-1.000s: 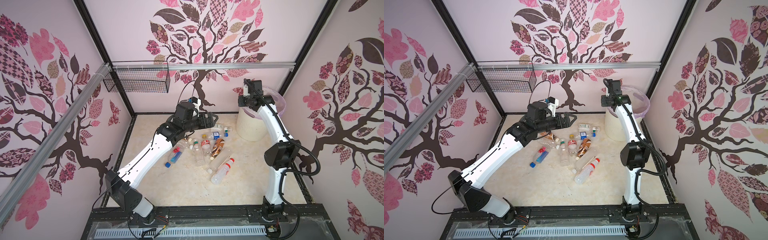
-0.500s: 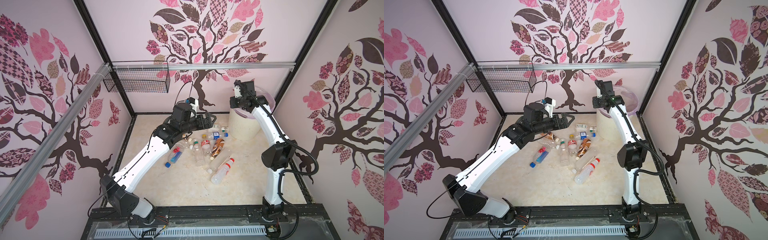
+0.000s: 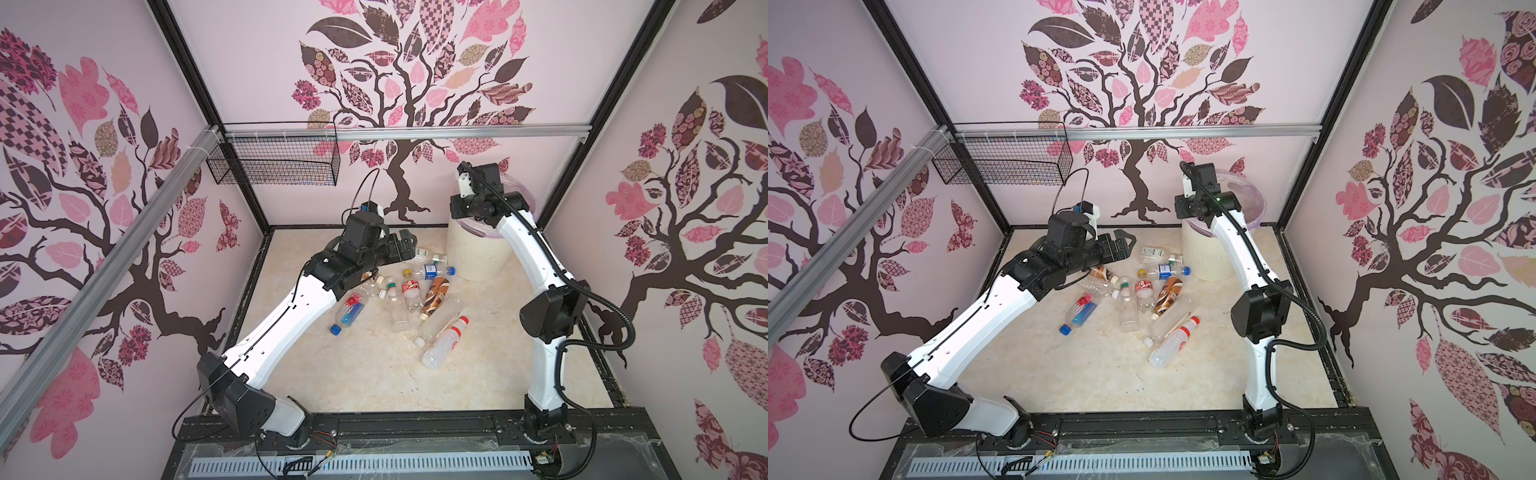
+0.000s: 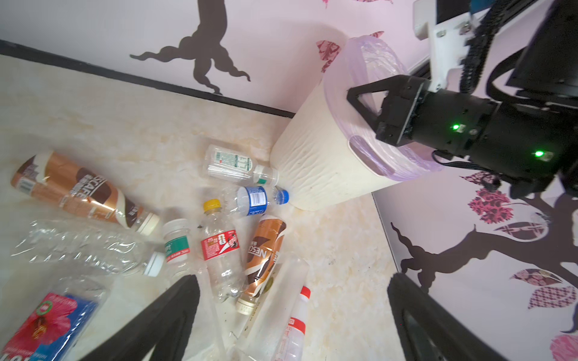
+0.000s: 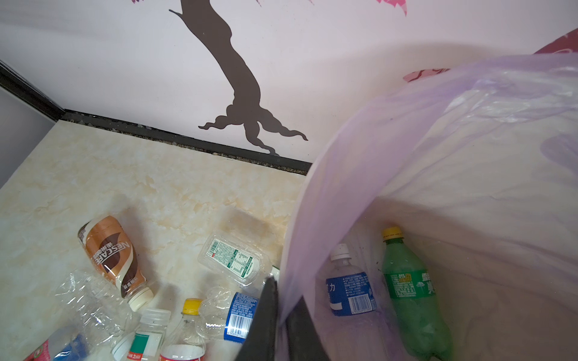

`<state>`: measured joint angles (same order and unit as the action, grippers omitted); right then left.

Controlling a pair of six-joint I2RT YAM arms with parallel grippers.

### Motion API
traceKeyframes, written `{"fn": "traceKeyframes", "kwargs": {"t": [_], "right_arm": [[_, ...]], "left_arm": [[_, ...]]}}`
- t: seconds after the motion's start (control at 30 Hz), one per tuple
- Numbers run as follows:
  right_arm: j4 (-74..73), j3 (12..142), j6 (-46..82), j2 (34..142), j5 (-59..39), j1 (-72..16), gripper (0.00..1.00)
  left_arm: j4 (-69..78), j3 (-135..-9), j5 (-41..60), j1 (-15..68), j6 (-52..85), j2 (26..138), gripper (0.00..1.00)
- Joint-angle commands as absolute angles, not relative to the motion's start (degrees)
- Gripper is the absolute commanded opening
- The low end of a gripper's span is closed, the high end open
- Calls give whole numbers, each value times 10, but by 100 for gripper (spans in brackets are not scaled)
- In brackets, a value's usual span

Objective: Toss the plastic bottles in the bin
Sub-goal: 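Lower the left gripper to the Fiji bottle while the right gripper moves toward the pile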

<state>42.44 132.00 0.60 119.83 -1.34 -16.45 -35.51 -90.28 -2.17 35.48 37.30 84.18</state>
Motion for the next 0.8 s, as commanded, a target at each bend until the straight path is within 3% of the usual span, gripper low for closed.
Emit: {"fn": "traceKeyframes", "kwargs": {"t": [0.0, 0.13, 0.37, 0.6, 0.77], "right_arm": [[442, 1329, 25, 1165, -21, -168, 26], [441, 1331, 23, 1146, -5, -168, 55], [434, 1321, 25, 1101, 8, -169, 98], [420, 1293, 35, 1042, 22, -188, 99], [403, 1237, 18, 1000, 53, -264, 100]], "left_arm": [[-393, -891, -41, 341, 371, 840, 98], [-416, -883, -47, 331, 373, 839, 98], [-434, -859, -52, 317, 367, 830, 98], [-456, -825, -47, 296, 370, 823, 98], [-468, -781, -20, 260, 363, 827, 98]]}}
